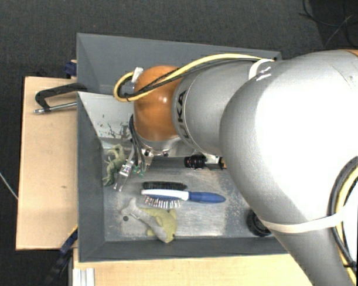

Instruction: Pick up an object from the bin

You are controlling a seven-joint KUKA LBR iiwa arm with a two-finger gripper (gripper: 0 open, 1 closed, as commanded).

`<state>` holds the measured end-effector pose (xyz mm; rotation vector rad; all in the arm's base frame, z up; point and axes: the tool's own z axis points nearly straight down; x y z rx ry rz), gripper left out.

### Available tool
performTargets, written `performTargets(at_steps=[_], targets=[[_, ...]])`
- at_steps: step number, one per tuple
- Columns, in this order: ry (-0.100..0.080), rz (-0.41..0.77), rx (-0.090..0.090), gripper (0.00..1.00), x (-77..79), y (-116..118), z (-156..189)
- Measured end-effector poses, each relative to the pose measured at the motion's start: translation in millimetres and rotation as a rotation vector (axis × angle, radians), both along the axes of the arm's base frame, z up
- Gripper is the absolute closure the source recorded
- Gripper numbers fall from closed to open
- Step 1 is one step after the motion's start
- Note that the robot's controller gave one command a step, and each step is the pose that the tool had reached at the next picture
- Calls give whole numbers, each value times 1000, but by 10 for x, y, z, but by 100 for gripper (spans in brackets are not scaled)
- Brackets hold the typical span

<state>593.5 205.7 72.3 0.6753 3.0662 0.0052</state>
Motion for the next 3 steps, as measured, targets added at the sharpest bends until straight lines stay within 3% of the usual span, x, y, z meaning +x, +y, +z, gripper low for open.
performTargets(at_steps=[1,2,3], targets=[[2,-160,-1,0,46,100,2],[-10,-162,-3,100,82,71,20],[-9,-9,1,100,-158,99,1344]])
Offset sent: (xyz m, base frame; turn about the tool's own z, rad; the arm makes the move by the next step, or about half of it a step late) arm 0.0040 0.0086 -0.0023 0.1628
